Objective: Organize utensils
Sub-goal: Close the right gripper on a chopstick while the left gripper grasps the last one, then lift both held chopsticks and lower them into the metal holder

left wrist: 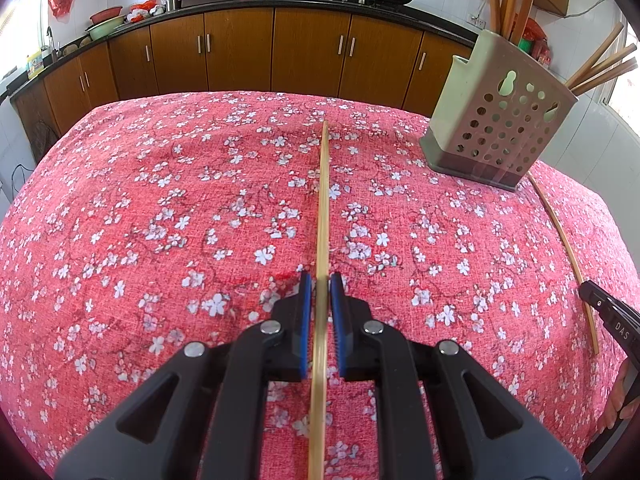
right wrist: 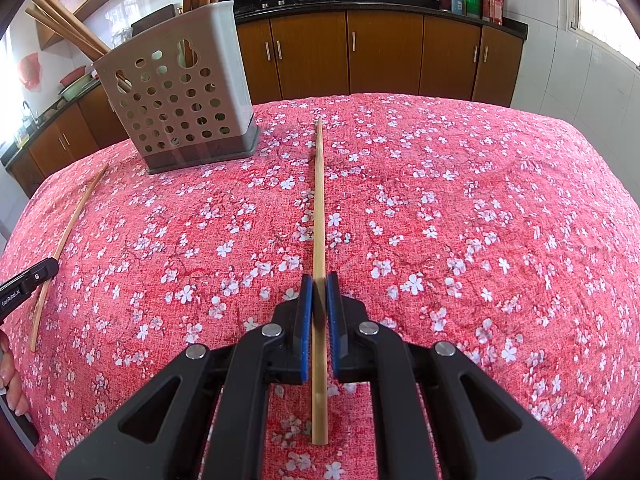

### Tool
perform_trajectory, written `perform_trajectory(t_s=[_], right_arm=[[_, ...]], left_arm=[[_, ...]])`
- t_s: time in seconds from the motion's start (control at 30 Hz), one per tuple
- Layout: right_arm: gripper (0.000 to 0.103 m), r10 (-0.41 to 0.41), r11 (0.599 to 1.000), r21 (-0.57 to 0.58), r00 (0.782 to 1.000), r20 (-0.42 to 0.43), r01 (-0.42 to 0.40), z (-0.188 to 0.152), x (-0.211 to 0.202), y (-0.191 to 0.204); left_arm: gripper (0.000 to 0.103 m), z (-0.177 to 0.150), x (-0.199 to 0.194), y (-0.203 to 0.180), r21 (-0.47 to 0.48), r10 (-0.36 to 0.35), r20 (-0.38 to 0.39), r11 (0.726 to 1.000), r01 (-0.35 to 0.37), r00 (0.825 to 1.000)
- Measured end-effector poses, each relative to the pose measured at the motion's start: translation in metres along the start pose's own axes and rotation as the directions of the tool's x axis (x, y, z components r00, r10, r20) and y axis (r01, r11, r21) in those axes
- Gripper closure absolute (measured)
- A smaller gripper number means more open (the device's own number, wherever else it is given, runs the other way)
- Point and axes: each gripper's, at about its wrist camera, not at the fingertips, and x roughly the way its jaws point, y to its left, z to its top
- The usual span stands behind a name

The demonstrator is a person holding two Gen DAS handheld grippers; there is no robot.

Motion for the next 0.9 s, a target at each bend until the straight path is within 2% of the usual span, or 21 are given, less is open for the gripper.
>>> perform_trajectory(t_s=[0.3, 0.47, 0.6, 0.7, 0.9], right_arm=[[0.094, -0.001, 1.000, 0.000, 1.000, 0.000, 0.001, -0.001, -0.001, 0.000], [0.095, 0.007, 1.000, -0.009, 1.000, -0.001, -0.007, -0.008, -0.008, -0.002], [0.095, 0.015, 1.000, 0.006, 1.000, 0.006, -0.015, -0.012, -0.014, -0.007], [0.095, 0.024, 1.000, 0.010, 0.998, 0.058, -0.024, -0.011, -0.033, -0.010], [0.095, 0.016, 1.000, 0.018, 0.974, 0.224, -0.021, 0.011, -0.084, -0.018]], left_arm=[[0.090, 0.001, -0.002, -0.002, -0.006, -0.008, -0.001, 1.000, 0.008, 1.000], [0.090, -0.011, -0.014, -0.004, 0.042, 0.019, -0.019, 0.999, -0.019, 1.000], [0.094, -0.020, -0.021, -0.008, 0.096, 0.037, -0.016, 0.995, -0.036, 0.999], [0.094, -0.018, -0.028, -0.010, 0.106, 0.024, -0.016, 0.994, -0.022, 1.000], [0.094, 0.002, -0.078, -0.016, 0.121, -0.003, 0.104, 0.993, -0.009, 0.995]])
